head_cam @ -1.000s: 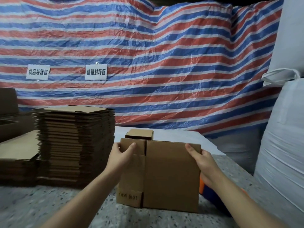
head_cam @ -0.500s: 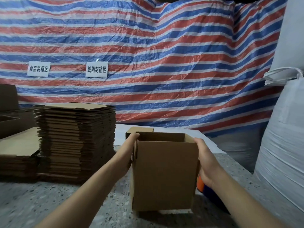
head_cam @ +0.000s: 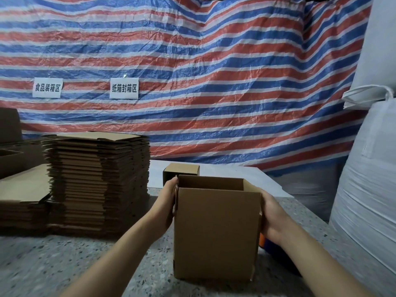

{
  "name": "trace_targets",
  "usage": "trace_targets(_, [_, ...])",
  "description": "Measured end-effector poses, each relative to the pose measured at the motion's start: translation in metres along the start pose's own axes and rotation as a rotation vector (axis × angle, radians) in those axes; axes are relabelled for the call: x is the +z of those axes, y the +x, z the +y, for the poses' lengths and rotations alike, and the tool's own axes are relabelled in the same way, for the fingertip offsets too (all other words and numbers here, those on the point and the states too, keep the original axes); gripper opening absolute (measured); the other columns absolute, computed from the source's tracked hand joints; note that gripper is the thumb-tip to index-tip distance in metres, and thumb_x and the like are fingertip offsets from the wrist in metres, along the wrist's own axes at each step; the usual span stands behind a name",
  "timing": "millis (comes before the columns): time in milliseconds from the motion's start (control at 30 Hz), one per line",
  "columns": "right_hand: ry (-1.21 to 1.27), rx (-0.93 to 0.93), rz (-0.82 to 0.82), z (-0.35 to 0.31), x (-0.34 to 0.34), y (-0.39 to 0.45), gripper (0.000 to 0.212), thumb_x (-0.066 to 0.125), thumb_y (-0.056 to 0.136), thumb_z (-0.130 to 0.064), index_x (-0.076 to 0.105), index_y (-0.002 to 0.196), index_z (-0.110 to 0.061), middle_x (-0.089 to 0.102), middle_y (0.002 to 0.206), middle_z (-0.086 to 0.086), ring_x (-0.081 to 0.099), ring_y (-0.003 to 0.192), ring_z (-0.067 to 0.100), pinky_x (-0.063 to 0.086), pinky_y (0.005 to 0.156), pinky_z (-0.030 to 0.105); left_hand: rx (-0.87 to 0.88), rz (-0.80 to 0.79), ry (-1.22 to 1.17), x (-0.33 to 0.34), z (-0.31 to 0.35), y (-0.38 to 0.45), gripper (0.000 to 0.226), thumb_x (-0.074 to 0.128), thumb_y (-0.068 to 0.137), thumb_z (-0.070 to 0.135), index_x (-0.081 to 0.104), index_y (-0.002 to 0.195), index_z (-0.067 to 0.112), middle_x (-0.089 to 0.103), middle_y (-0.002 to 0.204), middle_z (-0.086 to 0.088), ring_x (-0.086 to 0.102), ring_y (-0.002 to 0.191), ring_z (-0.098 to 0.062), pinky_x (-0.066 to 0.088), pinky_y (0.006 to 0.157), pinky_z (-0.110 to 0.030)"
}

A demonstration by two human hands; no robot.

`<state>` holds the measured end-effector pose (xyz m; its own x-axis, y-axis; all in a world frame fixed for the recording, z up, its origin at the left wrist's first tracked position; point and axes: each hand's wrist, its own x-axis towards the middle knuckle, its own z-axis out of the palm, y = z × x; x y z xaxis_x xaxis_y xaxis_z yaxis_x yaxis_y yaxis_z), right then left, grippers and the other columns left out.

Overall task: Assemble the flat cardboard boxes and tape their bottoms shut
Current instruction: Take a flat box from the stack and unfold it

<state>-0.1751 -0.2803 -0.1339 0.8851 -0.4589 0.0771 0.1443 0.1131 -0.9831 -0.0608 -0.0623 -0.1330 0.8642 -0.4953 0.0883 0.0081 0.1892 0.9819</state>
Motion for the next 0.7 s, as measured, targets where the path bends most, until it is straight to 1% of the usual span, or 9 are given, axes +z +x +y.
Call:
trace_targets(67, [0.023,-0.021,-0.029,0.005,-0.001,0.0,0.049,0.042,0.101,-0.055,0.081,0.098,-0.025,0.078,0.1,0.01,0.076,0.093,0.022,0.054,0.08,0.039,-0.005,0.012,0.001,0.001,0.0,-0.001,0.058,0.028,0.099,0.059,0.067,0.119,0.021,0.075,0.101,-0.008,0.068,0.101,-0.021,0.044,0.104,-0.042])
trace_targets(167, [0.137,-0.021,-0.015,0.014,0.003,-0.001,0.052,0.048,0.089,-0.066,0.082,0.098,-0.026,0.078,0.102,0.011,0.076,0.094,0.026,0.06,0.069,0.037,-0.019,-0.012,-0.007,-0.001,-0.001,0.0,0.059,0.024,0.098,0.065,0.065,0.12,0.029,0.075,0.106,-0.006,0.072,0.097,-0.018,0.051,0.088,-0.036])
trace_targets(200, [0.169,-0.019,-0.001,0.016,0.005,-0.002,0.055,0.048,0.087,-0.068,0.082,0.097,-0.026,0.078,0.102,0.012,0.076,0.092,0.028,0.061,0.065,0.037,-0.025,-0.019,-0.022,-0.001,-0.001,0.0,0.057,0.024,0.099,0.064,0.067,0.115,0.03,0.075,0.103,-0.007,0.073,0.092,-0.017,0.053,0.08,-0.033])
trace_targets(300, [0.228,-0.032,0.033,0.022,0.011,-0.003,0.062,0.039,0.094,-0.069,0.083,0.092,-0.025,0.078,0.097,0.013,0.077,0.086,0.028,0.06,0.059,0.037,-0.004,-0.05,-0.057,-0.002,-0.005,0.002,0.052,0.038,0.101,0.05,0.079,0.084,0.021,0.075,0.083,-0.007,0.072,0.07,-0.017,0.055,0.057,-0.025])
trace_targets(367, [0.243,-0.044,0.061,0.024,0.011,-0.005,0.063,0.035,0.098,-0.066,0.083,0.088,-0.026,0.079,0.094,0.012,0.077,0.082,0.027,0.06,0.056,0.035,0.008,-0.059,-0.073,-0.001,-0.007,0.0,0.046,0.047,0.099,0.046,0.079,0.08,0.019,0.074,0.079,-0.008,0.071,0.066,-0.018,0.054,0.053,-0.024])
trace_targets(467, [0.246,-0.055,0.068,0.026,0.011,-0.005,0.063,0.033,0.101,-0.06,0.083,0.082,-0.027,0.079,0.093,0.012,0.077,0.08,0.026,0.06,0.054,0.034,-0.056,-0.066,-0.086,0.002,-0.006,-0.005,0.033,0.053,0.098,0.042,0.068,0.111,0.016,0.073,0.076,-0.008,0.069,0.063,-0.018,0.053,0.052,-0.026])
trace_targets(567, [0.263,-0.063,0.07,0.027,0.012,-0.005,0.062,0.034,0.102,-0.057,0.083,0.08,-0.025,0.079,0.093,0.012,0.077,0.078,0.027,0.059,0.052,0.034,-0.038,-0.074,-0.02,0.004,-0.002,-0.006,0.034,0.054,0.1,0.029,0.052,0.135,0.024,0.074,0.093,-0.013,0.069,0.074,-0.022,0.058,0.062,-0.033])
trace_targets(633, [0.274,-0.088,0.068,0.028,0.011,-0.006,0.06,0.036,0.102,-0.055,0.083,0.082,-0.024,0.078,0.093,0.013,0.077,0.079,0.027,0.059,0.054,0.035,-0.018,-0.019,-0.064,0.005,-0.002,-0.008,0.04,0.054,0.101,0.024,0.044,0.138,0.032,0.074,0.099,-0.016,0.069,0.079,-0.028,0.058,0.068,-0.039])
trace_targets(700, [0.282,-0.109,0.069,0.029,0.01,-0.007,0.056,0.038,0.102,-0.053,0.082,0.085,-0.023,0.078,0.094,0.014,0.077,0.081,0.028,0.059,0.056,0.036,0.004,0.063,-0.109,0.004,-0.005,-0.009,0.037,0.057,0.099,0.019,0.045,0.127,0.038,0.075,0.088,-0.015,0.068,0.072,-0.027,0.057,0.062,-0.038])
